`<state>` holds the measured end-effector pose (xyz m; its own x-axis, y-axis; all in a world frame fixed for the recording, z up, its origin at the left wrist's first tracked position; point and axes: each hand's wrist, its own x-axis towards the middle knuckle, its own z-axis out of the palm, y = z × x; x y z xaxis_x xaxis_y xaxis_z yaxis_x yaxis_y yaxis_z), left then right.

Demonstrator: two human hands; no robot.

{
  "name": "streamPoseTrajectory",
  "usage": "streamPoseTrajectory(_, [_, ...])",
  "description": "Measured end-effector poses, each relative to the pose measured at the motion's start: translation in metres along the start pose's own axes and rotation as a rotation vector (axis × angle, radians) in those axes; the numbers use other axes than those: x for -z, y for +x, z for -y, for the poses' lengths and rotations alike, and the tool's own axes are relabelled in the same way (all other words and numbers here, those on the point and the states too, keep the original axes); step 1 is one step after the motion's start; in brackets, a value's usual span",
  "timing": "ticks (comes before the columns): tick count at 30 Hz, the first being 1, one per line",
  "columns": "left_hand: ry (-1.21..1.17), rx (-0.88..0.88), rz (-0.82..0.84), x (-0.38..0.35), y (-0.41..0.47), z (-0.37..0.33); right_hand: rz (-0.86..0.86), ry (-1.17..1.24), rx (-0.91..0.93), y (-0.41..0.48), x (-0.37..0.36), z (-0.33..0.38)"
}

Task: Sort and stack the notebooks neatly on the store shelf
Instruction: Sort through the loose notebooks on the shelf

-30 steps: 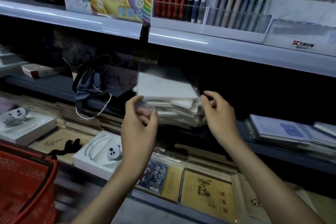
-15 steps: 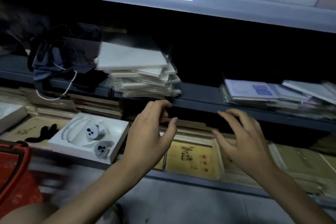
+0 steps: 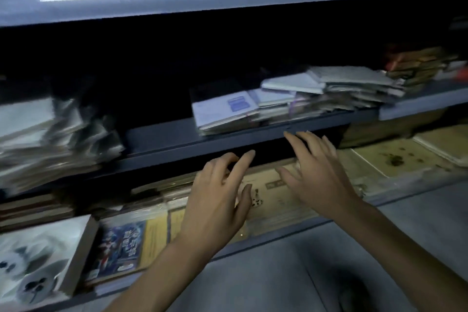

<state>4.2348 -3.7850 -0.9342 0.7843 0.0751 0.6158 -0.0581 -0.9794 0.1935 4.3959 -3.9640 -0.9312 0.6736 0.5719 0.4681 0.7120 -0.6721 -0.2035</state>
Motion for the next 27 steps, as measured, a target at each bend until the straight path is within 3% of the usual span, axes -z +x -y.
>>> streamPoseTrajectory(6, [0.131, -0.185, 0.065, -0.063, 0.049, -0.041, 0.006, -0.036, -0.199, -0.001, 0.022, -0.062])
streamPoseTrajectory(17, [0.479, -0.54, 0.03, -0.117, 0.198, -0.083, 0.034, 0.091, -0.486, -0.007, 0.047, -0.119])
streamPoseTrajectory(22, [0.586, -0.42, 0.017, -0.124, 0.243, -0.117, 0.018, 0.157, -0.537, -0.005, 0.054, -0.119])
streamPoseTrajectory(27, [0.666, -0.289, 0.18, -0.136, 0.247, -0.139, 0.026, 0.176, -0.53, -0.006, 0.055, -0.111])
